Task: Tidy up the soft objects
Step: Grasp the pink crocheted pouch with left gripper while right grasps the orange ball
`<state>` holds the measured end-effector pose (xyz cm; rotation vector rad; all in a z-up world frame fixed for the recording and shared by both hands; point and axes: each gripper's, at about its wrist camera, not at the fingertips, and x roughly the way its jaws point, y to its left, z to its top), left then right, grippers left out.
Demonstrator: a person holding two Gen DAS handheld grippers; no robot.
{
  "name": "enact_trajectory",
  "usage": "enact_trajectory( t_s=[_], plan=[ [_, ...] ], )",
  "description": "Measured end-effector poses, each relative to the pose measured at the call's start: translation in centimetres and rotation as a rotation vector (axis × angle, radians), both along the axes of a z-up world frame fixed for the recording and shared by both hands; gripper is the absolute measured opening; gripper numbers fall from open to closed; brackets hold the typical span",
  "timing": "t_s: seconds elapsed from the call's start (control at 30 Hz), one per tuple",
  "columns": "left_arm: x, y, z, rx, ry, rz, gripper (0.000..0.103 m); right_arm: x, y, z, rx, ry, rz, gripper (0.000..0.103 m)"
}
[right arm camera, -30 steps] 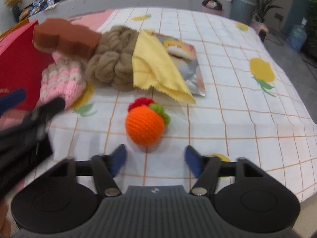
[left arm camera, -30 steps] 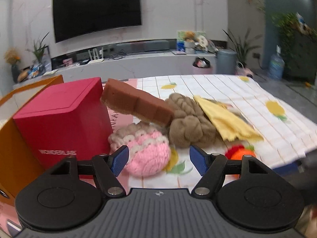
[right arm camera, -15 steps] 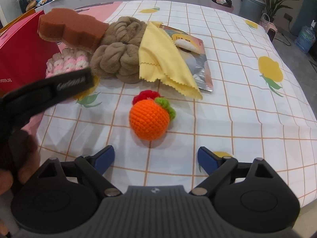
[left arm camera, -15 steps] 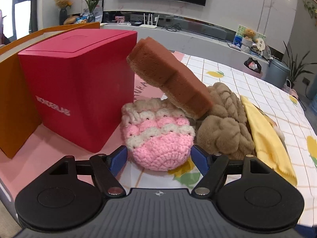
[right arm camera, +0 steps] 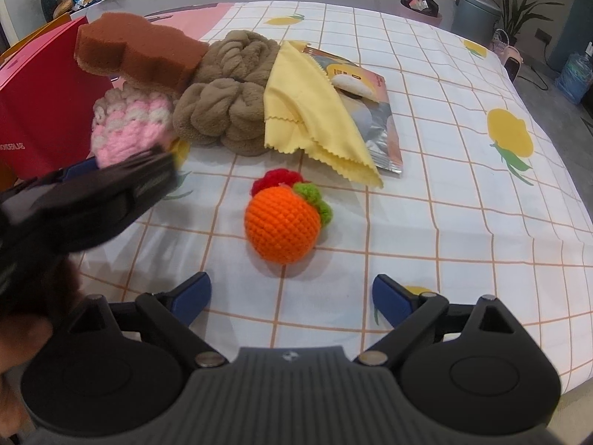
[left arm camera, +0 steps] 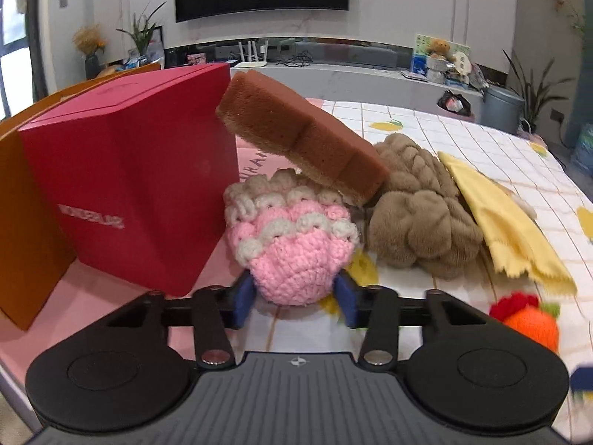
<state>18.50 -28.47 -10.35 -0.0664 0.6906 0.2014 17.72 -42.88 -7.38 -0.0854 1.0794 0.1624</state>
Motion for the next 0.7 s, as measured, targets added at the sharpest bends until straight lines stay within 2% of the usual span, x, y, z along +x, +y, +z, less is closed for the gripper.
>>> enact_trajectory(
  t_s=[0.1, 0.23, 0.37, 0.4, 0.47, 0.5, 0.53, 0.6, 0.63, 0.7],
  plan=[
    [-0.8, 0.3, 0.6, 0.010, 0.038, -0.051, 0.028, 0.0, 0.0, 0.0, 0.000, -0.002, 0.004, 0.093],
    [-1.9, 0.9, 1.3, 0.053, 0.100, -0.165, 0.024, -0.1, 0.0, 0.0, 0.000, -0.001, 0.012, 0.093],
    [-4.8, 2.4, 1.5, 0.035, 0.146, -0.324, 0.024, -0.1, 0.0, 0.0, -0.001, 0.000, 0.014, 0.093],
    [-5.4, 2.8, 1.5, 0.029, 0.153, -0.363, 0.027, -0.1, 0.0, 0.0, -0.001, 0.000, 0.014, 0.093],
    [-6.3, 3.6, 1.6, 0.031, 0.164, -0.430, 0.040, -0.1, 0.0, 0.0, 0.000, 0.000, 0.014, 0.093],
    [-6.4, 3.8, 1.6, 0.030, 0.174, -0.439, 0.056, -0.1, 0.0, 0.0, 0.000, 0.000, 0.014, 0.093],
    [-6.4, 4.2, 1.6, 0.027, 0.185, -0.429, 0.071, -0.1, 0.0, 0.0, -0.001, 0.000, 0.014, 0.093],
    [-6.5, 4.7, 1.7, 0.014, 0.183, -0.354, 0.085, -0.1, 0.0, 0.0, -0.003, -0.001, 0.017, 0.093],
    [-6.6, 5.0, 1.8, 0.004, 0.175, -0.317, 0.087, -0.1, 0.0, 0.0, -0.003, 0.001, 0.017, 0.093],
    [-6.7, 5.4, 2.2, -0.024, 0.158, -0.301, 0.087, 0.0, 0.0, 0.0, -0.002, 0.005, 0.015, 0.093]
  ],
)
